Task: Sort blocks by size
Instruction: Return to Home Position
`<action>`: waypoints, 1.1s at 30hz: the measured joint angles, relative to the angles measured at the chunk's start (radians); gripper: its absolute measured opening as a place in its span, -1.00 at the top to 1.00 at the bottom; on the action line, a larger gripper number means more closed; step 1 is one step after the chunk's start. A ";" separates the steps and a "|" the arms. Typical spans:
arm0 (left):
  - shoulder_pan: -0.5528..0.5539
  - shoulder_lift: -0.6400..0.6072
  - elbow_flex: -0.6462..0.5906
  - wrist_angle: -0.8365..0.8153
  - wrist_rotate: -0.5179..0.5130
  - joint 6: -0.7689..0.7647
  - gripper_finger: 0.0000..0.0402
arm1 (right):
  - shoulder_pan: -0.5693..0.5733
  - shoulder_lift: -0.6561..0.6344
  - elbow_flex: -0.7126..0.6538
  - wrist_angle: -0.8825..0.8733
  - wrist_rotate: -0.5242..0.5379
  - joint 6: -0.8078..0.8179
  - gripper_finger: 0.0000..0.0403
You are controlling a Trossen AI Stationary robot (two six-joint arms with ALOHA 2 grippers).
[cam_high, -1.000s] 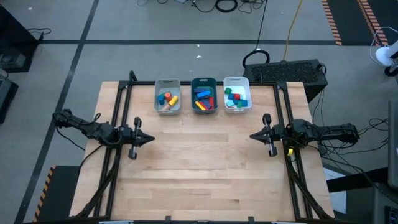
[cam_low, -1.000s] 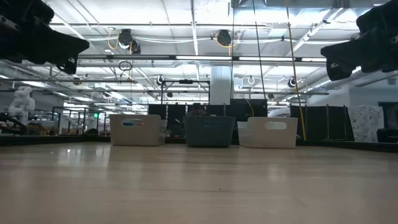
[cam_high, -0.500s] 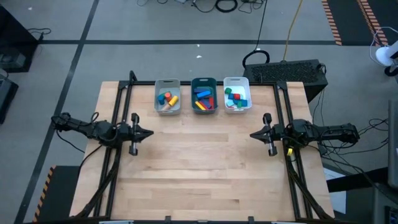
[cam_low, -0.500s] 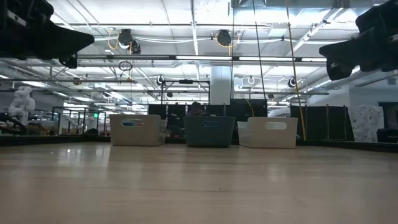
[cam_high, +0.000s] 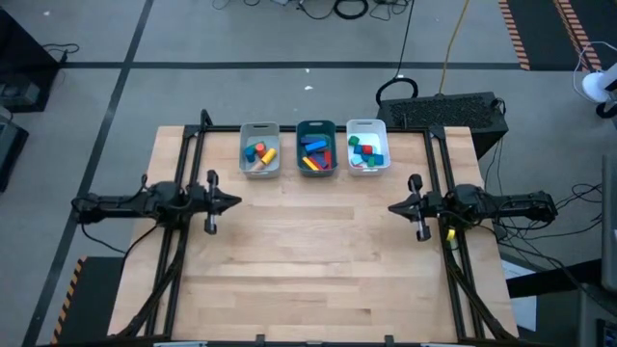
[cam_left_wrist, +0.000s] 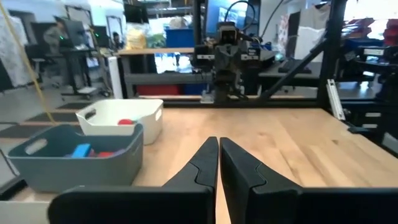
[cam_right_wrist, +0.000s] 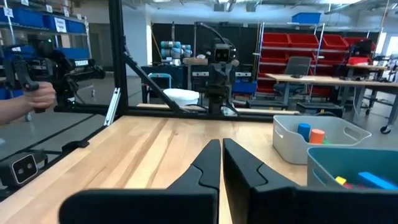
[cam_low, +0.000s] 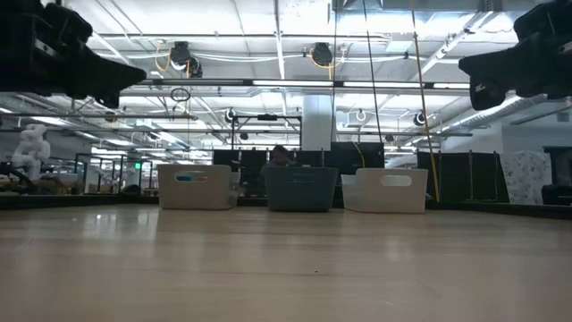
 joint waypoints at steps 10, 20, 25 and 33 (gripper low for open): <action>0.048 0.001 0.000 -0.016 0.117 -0.067 0.90 | 0.000 0.002 0.000 -0.051 0.054 0.067 1.00; 0.045 0.003 0.000 -0.017 0.105 -0.105 0.90 | 0.000 0.002 0.000 -0.053 0.051 0.080 1.00; 0.045 0.003 0.000 -0.018 0.092 -0.091 0.90 | 0.000 0.002 0.000 -0.053 0.051 0.080 1.00; 0.045 0.003 0.000 -0.017 0.087 -0.091 0.90 | 0.000 0.002 0.000 -0.053 0.051 0.080 1.00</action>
